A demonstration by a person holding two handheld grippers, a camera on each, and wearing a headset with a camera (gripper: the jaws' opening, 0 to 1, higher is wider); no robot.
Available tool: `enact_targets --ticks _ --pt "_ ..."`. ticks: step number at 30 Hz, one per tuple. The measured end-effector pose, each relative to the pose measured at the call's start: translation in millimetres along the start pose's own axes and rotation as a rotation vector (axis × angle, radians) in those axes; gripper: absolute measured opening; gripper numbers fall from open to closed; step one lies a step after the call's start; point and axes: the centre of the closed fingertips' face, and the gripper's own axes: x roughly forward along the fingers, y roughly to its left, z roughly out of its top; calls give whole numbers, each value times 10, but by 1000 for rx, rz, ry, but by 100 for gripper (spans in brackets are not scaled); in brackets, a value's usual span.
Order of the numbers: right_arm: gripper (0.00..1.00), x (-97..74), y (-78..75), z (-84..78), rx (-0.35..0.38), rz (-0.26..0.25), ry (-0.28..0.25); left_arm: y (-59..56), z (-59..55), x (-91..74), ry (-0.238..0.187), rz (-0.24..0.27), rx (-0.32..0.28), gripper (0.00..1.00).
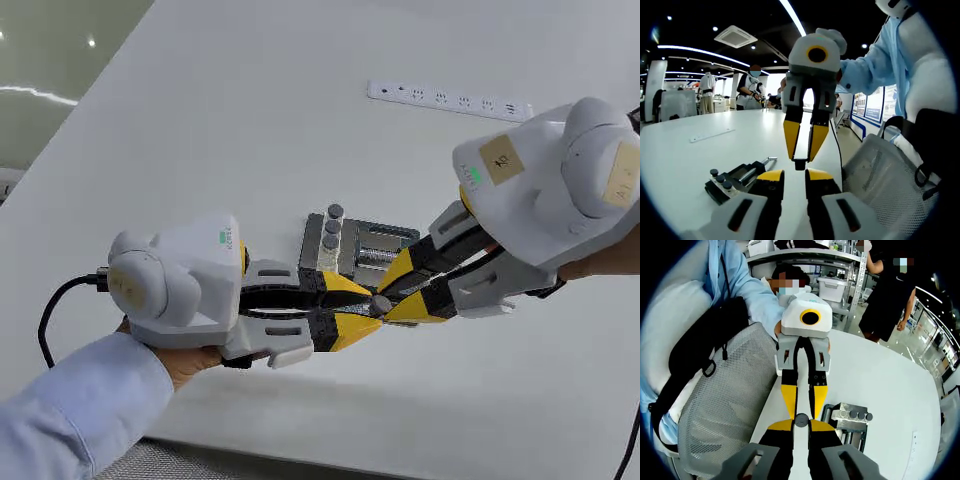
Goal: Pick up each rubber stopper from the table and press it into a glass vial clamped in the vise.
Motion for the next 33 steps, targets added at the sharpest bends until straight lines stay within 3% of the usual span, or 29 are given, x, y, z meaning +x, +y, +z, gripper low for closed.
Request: enact_targets --ticks 3,5,11,17,29,33 --pt "7 2 -63 -11 15 -18 17 110 -102 -17 66 64 12 21" --pt "7 7 -129 -23 24 -42 34 117 -105 -14 61 71 8 25" --pt "7 20 -298 -65 53 -88 82 266 -208 -72 117 166 8 35" --pt "7 25 -470 -57 76 -117 113 429 -264 -150 150 269 -11 58" --pt "7 158 -665 -115 47 -83 194 526 -341 -274 147 339 -58 78" --pt "6 214 -691 -113 35 -66 216 527 -374 -322 137 347 -80 80"
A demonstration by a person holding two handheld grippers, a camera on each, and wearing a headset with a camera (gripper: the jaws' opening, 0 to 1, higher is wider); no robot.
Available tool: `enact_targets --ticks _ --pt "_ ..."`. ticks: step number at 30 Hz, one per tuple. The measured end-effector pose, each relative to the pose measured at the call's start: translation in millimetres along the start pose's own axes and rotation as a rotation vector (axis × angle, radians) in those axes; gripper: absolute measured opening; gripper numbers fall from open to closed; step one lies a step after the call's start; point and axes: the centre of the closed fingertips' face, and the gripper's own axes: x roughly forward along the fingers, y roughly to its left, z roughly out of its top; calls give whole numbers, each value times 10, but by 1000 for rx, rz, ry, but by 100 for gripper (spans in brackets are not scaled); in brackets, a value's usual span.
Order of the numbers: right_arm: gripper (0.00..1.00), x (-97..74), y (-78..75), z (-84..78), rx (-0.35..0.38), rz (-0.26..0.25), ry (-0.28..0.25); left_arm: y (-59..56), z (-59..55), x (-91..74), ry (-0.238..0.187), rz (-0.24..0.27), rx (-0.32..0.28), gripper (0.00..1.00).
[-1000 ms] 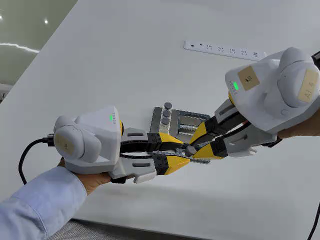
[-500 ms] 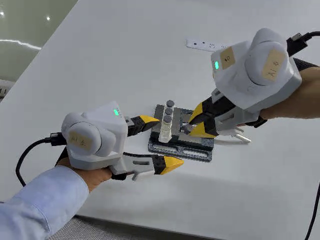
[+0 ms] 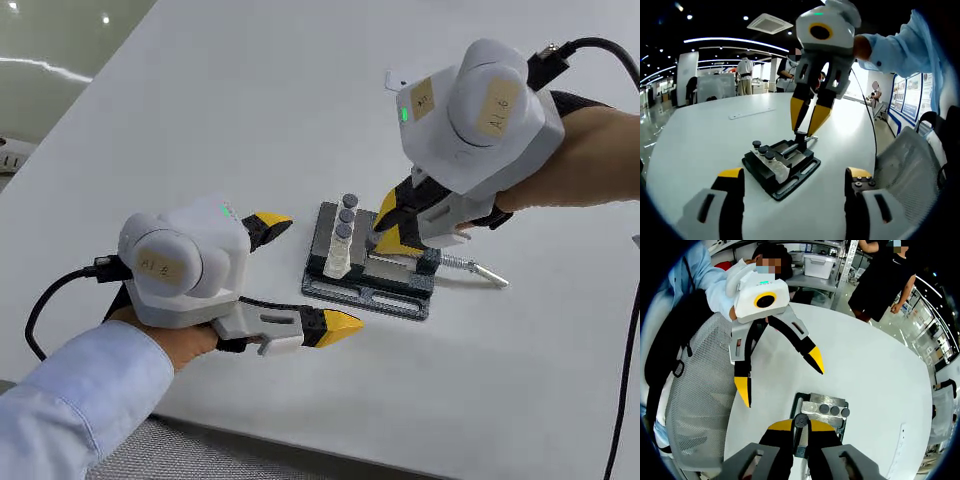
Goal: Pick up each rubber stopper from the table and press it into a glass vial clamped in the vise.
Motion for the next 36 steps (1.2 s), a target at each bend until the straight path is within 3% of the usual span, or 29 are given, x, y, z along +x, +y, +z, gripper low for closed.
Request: enact_targets --ticks 12,36 --pt "6 215 -166 44 -18 11 38 117 -83 -85 -2 41 -35 80" --pt "6 450 -147 21 -139 28 127 182 -87 -103 -12 62 -63 80"
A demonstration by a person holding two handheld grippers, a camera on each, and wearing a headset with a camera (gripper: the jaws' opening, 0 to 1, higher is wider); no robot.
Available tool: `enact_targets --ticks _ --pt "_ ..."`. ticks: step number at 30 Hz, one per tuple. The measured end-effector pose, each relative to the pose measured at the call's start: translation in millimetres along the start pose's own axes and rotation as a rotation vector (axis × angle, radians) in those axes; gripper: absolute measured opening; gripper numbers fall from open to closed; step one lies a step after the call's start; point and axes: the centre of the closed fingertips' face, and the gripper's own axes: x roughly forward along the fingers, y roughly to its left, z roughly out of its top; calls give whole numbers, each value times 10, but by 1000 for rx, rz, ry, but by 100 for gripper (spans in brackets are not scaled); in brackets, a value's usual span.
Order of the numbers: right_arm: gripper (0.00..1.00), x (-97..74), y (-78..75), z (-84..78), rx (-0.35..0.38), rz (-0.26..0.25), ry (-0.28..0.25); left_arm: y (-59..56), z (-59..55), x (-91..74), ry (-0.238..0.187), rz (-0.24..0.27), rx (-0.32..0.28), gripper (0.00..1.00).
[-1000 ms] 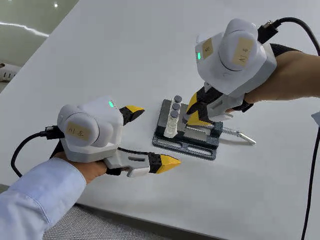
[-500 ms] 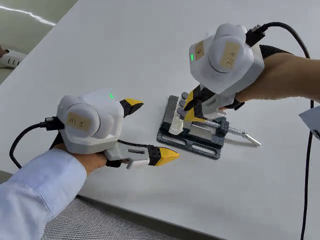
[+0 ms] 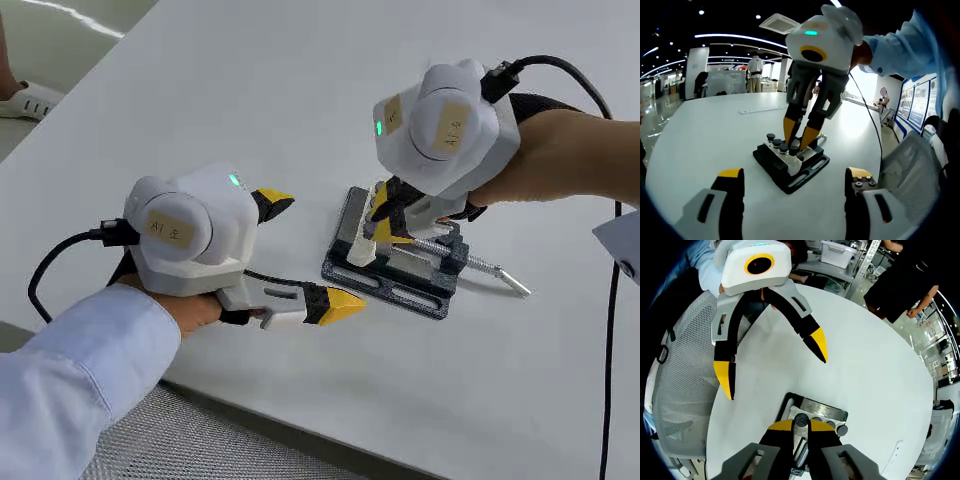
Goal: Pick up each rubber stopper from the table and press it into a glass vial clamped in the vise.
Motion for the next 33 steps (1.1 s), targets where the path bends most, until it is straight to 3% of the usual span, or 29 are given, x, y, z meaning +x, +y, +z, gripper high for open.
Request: enact_targets --ticks 33 --pt "6 96 -14 -53 -82 2 57 -16 -26 20 8 -9 -4 79"
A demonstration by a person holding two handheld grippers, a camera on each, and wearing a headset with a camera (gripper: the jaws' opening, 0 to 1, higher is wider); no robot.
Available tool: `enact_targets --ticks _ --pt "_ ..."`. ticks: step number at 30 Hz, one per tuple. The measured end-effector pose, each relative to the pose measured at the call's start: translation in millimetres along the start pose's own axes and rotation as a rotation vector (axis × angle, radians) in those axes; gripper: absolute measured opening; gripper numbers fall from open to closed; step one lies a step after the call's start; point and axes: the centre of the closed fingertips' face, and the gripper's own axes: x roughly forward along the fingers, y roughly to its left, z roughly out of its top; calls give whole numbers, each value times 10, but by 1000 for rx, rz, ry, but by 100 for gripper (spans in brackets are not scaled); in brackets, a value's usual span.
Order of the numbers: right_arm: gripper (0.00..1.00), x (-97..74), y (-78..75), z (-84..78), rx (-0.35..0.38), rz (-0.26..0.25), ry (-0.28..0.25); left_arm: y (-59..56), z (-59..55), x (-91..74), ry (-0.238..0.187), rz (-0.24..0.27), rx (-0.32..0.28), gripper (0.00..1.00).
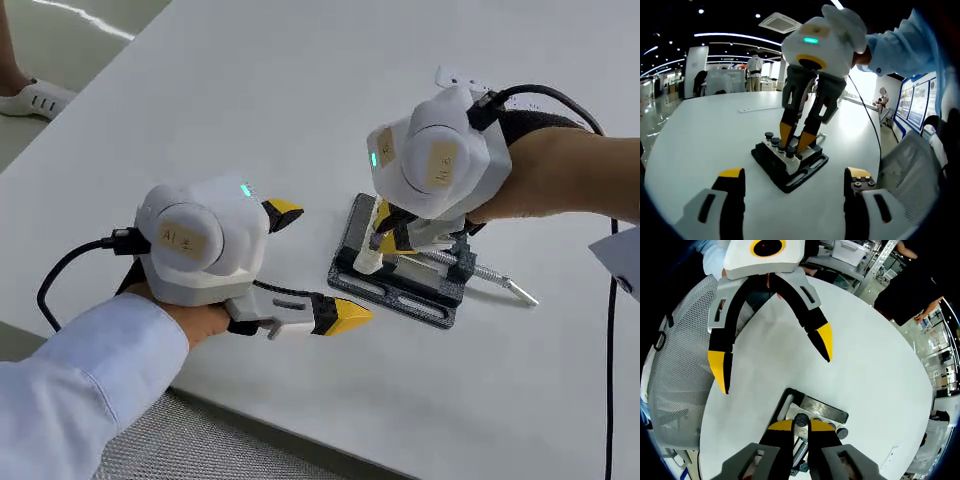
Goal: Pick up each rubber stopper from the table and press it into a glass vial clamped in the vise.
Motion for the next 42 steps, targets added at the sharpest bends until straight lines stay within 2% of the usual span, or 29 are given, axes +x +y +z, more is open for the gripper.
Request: enact_targets --ticks 11,16,21,26,31,42 --pt "8 -3 0 -5 -7 4 3 5 5 -12 -2 4 -1 78" --pt "16 -48 -7 10 17 7 -18 2 7 -12 -4 2 -2 78" --pt "13 -114 19 46 53 23 -60 2 4 -12 -3 3 -3 78" --pt "8 -138 -19 67 59 7 -81 8 -1 -8 -1 3 -1 77" --pt "0 -129 -19 72 64 12 -89 26 -14 -10 3 8 -3 77" --pt "0 -85 -4 42 76 31 -87 44 -21 -11 3 13 -11 76"
